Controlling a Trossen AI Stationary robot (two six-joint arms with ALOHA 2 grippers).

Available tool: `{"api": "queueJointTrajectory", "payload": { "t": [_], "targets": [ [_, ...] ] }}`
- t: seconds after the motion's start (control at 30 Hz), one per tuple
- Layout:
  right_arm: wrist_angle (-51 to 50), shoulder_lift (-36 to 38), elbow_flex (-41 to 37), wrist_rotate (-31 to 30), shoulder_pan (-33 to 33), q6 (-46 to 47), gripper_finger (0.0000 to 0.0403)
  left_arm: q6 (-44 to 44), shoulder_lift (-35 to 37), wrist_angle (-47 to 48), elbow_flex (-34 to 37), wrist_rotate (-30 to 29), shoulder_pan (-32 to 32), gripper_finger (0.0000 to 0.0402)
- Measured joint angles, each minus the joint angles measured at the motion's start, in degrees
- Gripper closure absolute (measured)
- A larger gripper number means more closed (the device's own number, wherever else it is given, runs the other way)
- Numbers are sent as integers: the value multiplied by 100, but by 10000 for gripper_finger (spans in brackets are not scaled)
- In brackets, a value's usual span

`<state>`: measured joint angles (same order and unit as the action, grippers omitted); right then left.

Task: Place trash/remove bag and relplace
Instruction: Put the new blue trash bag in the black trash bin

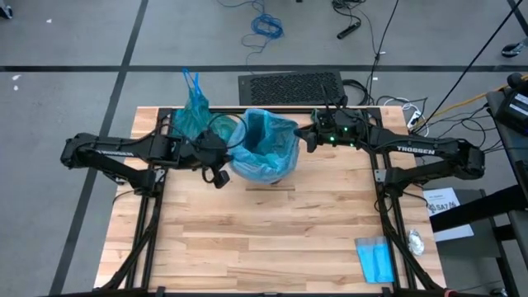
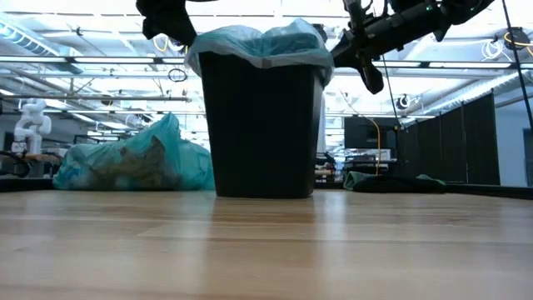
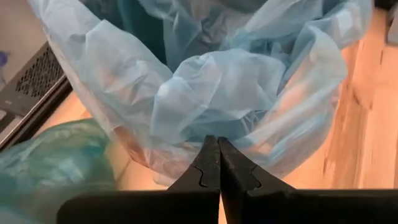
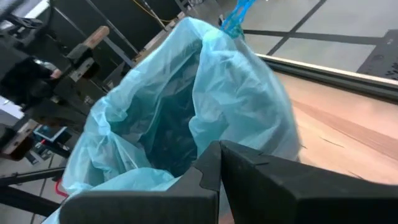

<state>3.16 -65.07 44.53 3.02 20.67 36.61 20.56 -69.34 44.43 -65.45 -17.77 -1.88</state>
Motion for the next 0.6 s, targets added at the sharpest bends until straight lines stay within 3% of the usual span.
{"api": "queueJointTrajectory", "payload": {
  "t": [0.17, 0.6],
  "targets": [
    [15, -136, 2, -1, 2, 29, 403, 17, 4, -598, 287, -29, -12, 401],
    [19, -220, 15, 38, 0, 21, 403, 331, -129, -726, 823, -25, -119, 401]
  ]
}}
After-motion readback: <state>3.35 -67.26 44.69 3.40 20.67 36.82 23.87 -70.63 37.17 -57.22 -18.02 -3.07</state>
